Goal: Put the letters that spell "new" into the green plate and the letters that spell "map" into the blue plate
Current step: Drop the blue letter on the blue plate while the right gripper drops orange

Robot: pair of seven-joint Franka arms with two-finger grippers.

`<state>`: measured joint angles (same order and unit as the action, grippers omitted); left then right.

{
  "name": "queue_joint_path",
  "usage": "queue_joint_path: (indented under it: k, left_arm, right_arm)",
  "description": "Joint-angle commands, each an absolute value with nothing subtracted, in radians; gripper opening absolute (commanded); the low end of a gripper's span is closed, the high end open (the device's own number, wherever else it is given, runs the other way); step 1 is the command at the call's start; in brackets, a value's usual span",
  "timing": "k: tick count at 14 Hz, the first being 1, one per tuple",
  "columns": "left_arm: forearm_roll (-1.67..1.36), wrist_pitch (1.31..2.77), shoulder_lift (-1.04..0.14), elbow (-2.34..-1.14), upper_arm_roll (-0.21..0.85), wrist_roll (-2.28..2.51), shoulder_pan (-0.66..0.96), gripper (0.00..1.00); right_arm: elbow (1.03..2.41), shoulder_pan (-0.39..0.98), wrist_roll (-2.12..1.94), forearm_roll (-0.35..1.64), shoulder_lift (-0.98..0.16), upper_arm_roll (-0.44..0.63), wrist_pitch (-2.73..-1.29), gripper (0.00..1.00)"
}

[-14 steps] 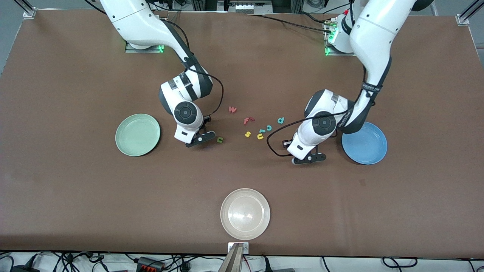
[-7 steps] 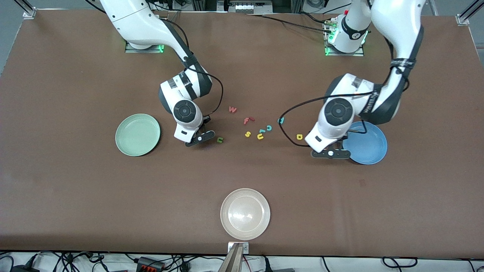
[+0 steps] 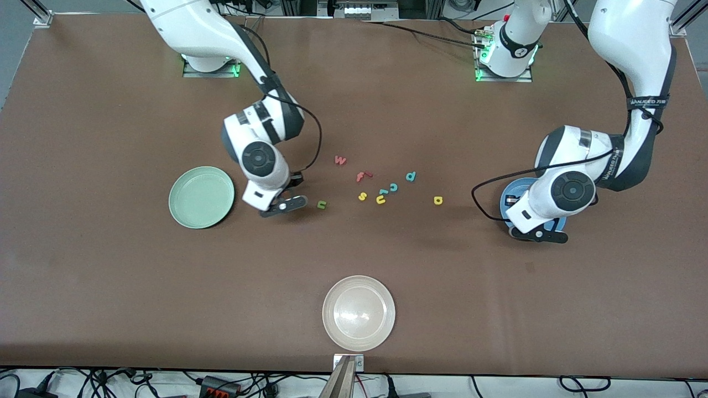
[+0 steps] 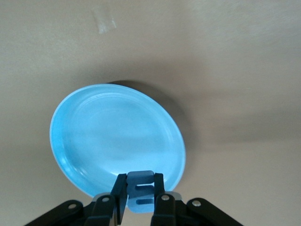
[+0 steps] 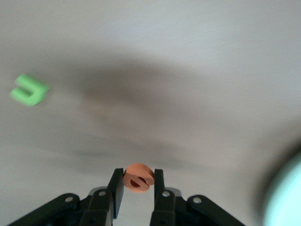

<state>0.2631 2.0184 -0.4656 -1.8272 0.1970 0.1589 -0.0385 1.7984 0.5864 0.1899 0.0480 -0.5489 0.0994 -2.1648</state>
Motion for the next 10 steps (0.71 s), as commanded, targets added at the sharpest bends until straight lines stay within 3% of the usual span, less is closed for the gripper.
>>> queue_joint_path:
  k: [1,2,3,7,10]
  left_arm:
    - [0.279,2.153,-0.462,-1.926,0.213,0.127,-0.069,0.21]
    - [0.279,2.189,-0.466,-1.945,0.213,0.127,-0.069,0.43]
    - [0.279,2.2,-0.472,-1.947,0.213,0.126,-0.066,0.99]
    - [0.276,2.192,-0.462,-1.93,0.227,0.132,-0.055,1.0]
    - [0.267,2.187,-0.469,-1.905,0.36,0.172,-0.049,1.0]
  right_arm:
    - [1.818,0.507,0.166,0.055,-0.476,0.179,-2.088,0.02]
    - [1.822,0.47,0.149,0.054,-0.471,0.184,-2.082,0.02]
    - [1.825,0.433,0.144,0.054,-0.472,0.184,-2.062,0.02]
    - [1.845,0.345,0.147,0.054,-0.512,0.186,-2.052,0.03]
    - [1.848,0.339,0.156,0.058,-0.564,0.186,-2.06,0.04]
